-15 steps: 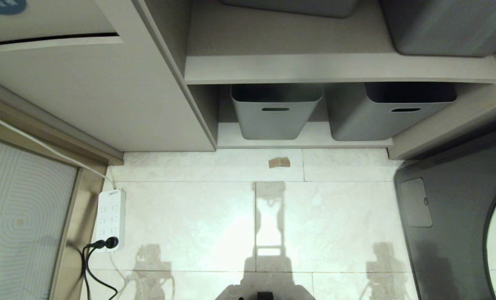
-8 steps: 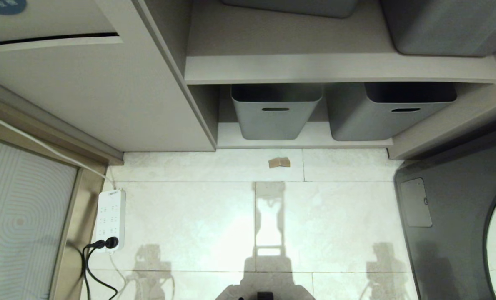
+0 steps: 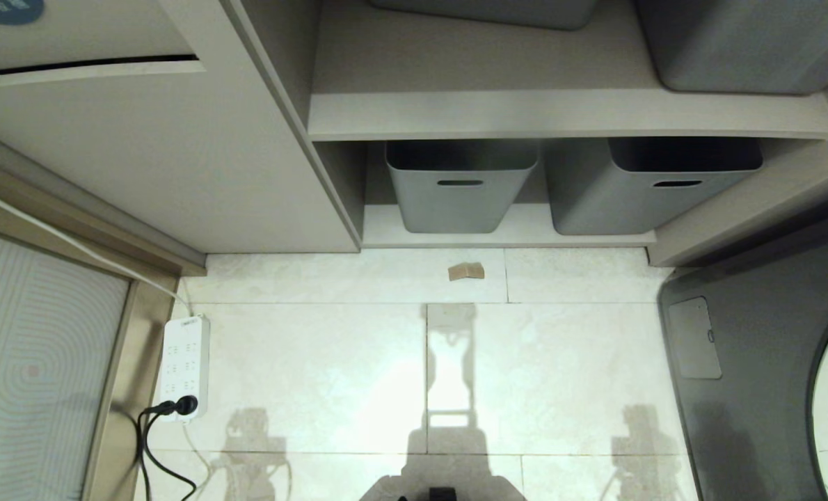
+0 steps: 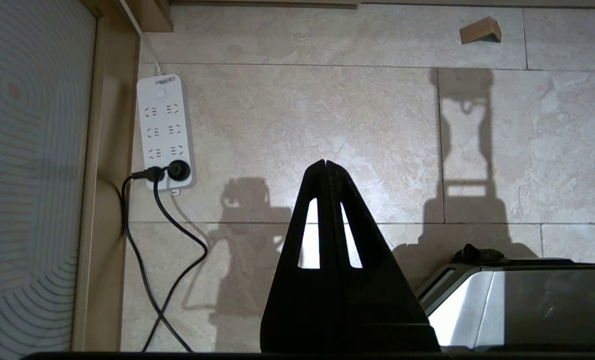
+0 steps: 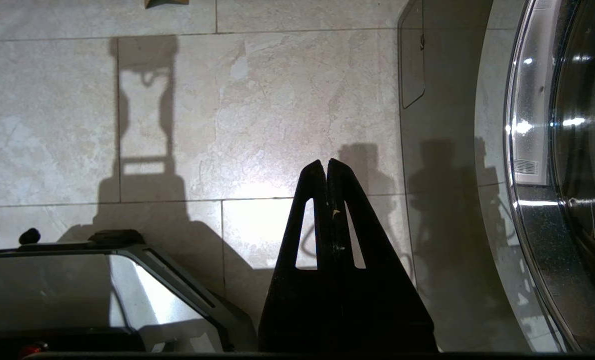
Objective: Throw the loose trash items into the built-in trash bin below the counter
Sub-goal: Pick up the garbage
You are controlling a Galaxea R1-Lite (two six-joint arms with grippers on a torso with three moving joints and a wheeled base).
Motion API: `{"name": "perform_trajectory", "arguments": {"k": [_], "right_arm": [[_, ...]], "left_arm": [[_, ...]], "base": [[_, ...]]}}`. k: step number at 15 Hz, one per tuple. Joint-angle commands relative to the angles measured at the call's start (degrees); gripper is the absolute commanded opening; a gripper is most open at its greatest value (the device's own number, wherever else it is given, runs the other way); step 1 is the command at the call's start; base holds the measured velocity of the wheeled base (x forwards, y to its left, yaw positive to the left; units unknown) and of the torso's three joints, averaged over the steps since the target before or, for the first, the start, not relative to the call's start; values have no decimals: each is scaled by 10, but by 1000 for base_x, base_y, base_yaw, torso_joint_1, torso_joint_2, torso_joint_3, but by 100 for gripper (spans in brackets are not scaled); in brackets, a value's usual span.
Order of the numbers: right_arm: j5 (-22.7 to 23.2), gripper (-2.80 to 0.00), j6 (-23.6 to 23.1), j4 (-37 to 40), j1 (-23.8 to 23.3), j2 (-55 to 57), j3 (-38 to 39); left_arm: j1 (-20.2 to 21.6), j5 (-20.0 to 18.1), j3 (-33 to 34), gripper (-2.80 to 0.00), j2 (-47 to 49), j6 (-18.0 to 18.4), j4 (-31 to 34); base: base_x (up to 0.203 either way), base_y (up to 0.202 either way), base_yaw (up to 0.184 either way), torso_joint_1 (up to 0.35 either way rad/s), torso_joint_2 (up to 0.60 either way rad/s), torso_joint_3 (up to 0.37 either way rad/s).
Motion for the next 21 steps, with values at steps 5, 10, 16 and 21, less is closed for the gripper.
{"name": "perform_trajectory", "arguments": {"k": [5, 10, 16, 21], "right_arm": [[2, -280, -5, 1, 0, 1, 1], [1, -280, -1, 1, 0, 1, 1], [2, -280, -3, 1, 0, 0, 1], [2, -280, -2, 1, 0, 1, 1]], "left_arm": [[0, 5, 2, -280, 1, -17, -2], [0, 4, 2, -280, 1, -15, -2], [0, 2, 2, -280, 1, -13, -2], [0, 2, 2, -280, 1, -13, -2]], "base": [[0, 0, 0, 0, 0, 0], [0, 0, 0, 0, 0, 0], [0, 0, 0, -3, 9, 7], [0, 0, 0, -75, 279, 201]]}}
